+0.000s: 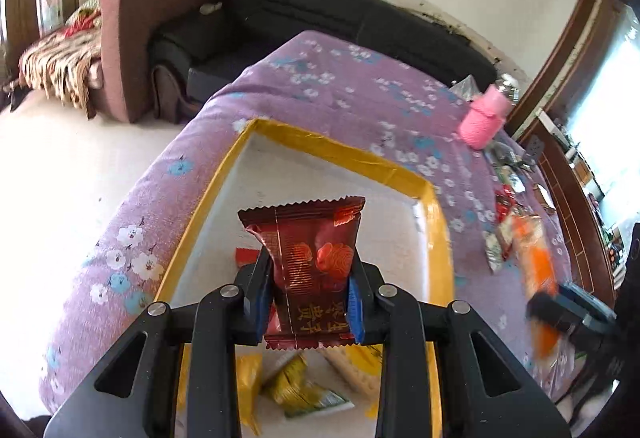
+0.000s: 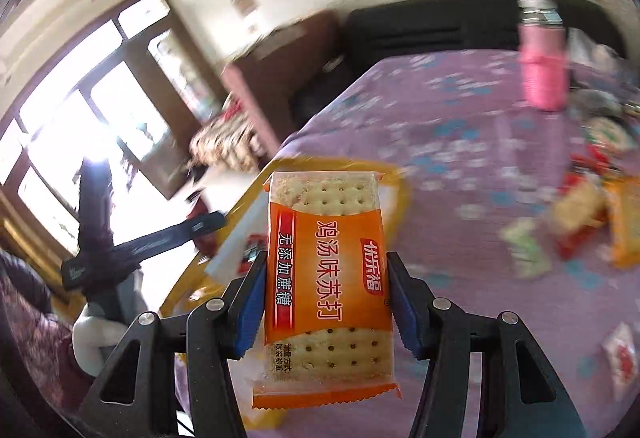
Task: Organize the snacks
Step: 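Carry the red candy and cracker pack over the tray and open both tools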
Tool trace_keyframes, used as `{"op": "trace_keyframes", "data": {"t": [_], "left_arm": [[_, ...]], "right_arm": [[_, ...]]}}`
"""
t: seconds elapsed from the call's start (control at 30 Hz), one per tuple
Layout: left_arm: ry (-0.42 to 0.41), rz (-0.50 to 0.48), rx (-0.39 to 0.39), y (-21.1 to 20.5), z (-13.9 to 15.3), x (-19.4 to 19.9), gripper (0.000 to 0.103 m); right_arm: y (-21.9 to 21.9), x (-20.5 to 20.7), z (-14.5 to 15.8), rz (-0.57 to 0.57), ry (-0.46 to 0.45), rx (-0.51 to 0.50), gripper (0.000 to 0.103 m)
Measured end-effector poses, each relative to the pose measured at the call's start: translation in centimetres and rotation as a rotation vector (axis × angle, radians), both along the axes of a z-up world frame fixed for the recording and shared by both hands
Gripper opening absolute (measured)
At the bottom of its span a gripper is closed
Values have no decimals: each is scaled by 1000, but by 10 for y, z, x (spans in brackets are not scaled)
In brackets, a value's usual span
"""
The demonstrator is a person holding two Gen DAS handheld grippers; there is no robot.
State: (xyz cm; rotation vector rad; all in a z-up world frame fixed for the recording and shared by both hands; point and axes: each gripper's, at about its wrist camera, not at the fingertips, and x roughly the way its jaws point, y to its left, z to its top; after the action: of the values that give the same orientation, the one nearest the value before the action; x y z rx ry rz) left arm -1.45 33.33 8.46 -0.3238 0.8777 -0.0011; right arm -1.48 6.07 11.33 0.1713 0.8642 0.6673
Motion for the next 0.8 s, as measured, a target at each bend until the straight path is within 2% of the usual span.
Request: {"op": "trace_keyframes", "data": {"t": [0.13, 0.3, 0.6, 0.8], "left_arm": [[42, 7, -23, 8, -15, 18, 28], [82, 12, -44, 15, -33, 36, 28], [116, 19, -86, 21, -50, 48, 31], [81, 47, -72, 22, -36, 35, 34]], "right_arm": [[62, 20, -18, 54, 26, -97, 56], [107, 45, -49, 63, 58, -202, 56], [128, 63, -71, 78, 85, -265, 57], [119, 71, -66, 40, 105, -182, 63]]}}
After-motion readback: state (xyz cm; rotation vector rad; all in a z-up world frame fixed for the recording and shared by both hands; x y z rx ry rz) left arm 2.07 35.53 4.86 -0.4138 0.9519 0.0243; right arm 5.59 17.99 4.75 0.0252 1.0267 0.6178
